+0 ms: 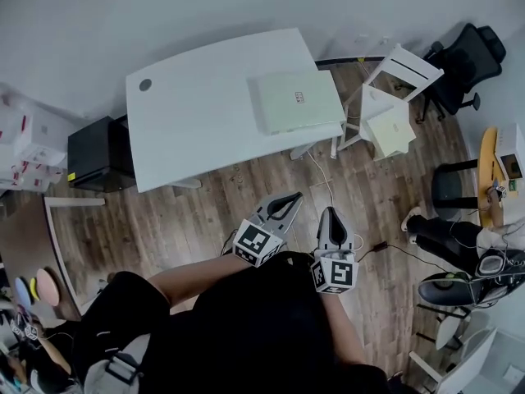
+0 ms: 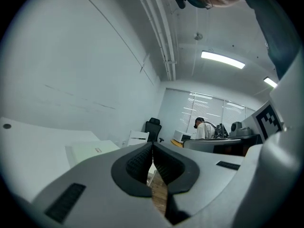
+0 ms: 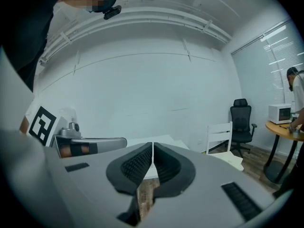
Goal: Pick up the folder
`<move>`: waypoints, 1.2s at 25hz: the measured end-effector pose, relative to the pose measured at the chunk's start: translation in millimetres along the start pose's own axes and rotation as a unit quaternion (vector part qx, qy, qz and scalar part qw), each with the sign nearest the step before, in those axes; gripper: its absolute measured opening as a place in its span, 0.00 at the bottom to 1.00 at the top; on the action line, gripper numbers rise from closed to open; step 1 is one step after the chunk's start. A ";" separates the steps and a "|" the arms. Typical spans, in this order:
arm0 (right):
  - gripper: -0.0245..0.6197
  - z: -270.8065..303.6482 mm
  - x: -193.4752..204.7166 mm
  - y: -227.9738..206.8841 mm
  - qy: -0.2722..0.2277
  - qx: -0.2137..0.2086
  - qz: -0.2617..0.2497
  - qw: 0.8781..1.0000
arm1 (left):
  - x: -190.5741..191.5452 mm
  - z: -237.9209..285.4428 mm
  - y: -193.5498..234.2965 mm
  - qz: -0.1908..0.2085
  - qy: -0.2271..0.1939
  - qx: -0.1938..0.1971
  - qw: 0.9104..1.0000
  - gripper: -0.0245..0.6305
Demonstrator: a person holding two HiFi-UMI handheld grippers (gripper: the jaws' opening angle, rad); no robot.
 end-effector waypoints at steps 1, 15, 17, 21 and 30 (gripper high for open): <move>0.09 3.0 1.4 -4.5 0.004 0.001 0.003 1.000 | 1.3 3.9 4.5 -0.003 0.003 -0.004 1.000 0.06; 0.09 132.5 -12.4 -58.3 -0.002 -0.077 0.020 0.997 | 0.8 70.3 100.6 -0.019 0.020 -0.110 0.994 0.06; 0.09 159.9 -24.1 -75.4 -0.013 -0.085 0.024 0.996 | -10.7 85.3 124.3 -0.017 0.017 -0.134 0.991 0.06; 0.09 214.0 -40.0 -103.5 -0.010 -0.101 0.029 0.994 | -29.8 112.4 166.2 -0.026 0.013 -0.171 0.985 0.06; 0.09 308.2 -21.7 -169.5 0.059 -0.117 0.046 0.990 | -16.1 152.6 276.0 -0.064 0.039 -0.285 0.956 0.06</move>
Point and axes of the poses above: the fingertips, and each gripper's own axes: z forward along the fingers, y to its left, x out of its underside, the point moved 1 cm from there along -z, backward along the fingers, and after that the axes turned 5 degrees about -x, right-handed, at the moved point
